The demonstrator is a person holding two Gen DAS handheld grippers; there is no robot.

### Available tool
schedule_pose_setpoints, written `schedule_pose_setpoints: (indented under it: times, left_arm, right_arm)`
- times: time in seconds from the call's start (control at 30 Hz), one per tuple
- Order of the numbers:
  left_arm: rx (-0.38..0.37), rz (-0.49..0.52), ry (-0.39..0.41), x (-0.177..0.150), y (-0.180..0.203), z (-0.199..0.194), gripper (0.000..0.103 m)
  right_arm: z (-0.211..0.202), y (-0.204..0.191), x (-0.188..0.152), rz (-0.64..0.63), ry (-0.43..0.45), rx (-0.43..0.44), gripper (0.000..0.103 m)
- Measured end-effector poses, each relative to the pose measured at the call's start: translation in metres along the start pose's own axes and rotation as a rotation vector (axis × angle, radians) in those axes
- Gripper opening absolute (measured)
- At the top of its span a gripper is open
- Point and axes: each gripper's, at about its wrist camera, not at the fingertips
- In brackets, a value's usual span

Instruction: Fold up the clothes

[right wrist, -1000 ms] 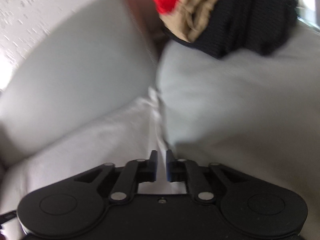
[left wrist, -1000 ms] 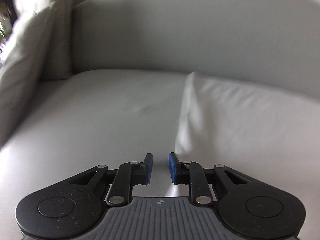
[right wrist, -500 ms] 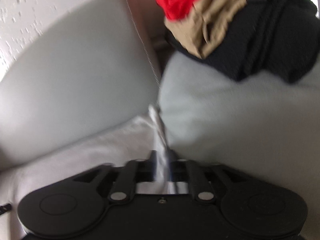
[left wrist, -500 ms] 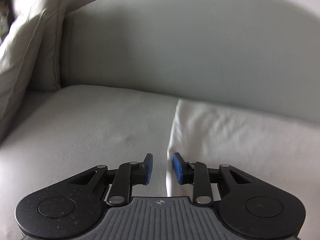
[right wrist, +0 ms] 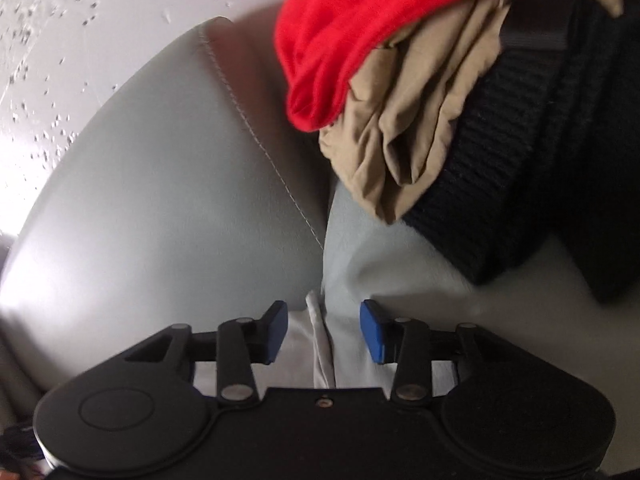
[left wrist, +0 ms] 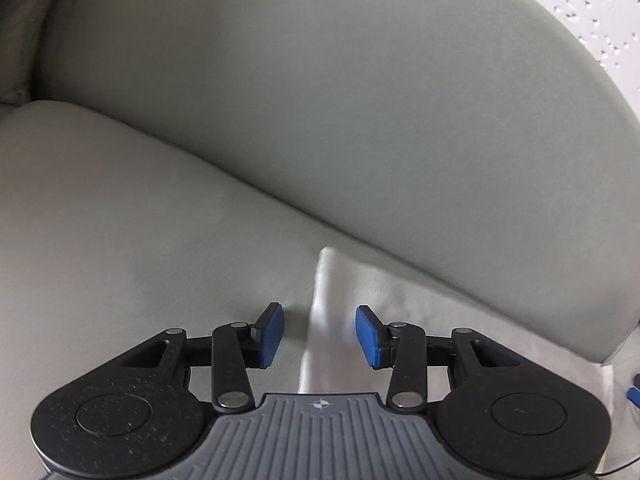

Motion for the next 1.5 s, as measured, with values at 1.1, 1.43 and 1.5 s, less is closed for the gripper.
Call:
schedule_pose_setpoints:
  times: [1.1,1.43,1.5]
  left_arm:
    - [-0.064,0.236,0.208,-0.034,0.01,-0.194,0.004]
    - [-0.024,0.111,0.121,-0.122,-0.066,-0.296,0.004]
    - [0.009,0.107,0.135,-0.142,-0.077,-0.301,0.004]
  right_arm:
    - [-0.162,-0.008,-0.015,-0.056,0.03,0.04,0.004]
    - [-0.284,-0.011,-0.121,0.034,-0.024,0.099,0.004]
    - [-0.288,-0.005,-0.152,0.05,-0.032,0.114,0.004]
Point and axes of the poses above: each gripper's, at about its wrist camera, not at the fingertips, and z roughly the way its jaws point, y to its right, x to its top, and after that the axes turned 15 degrees about -z, right-handed
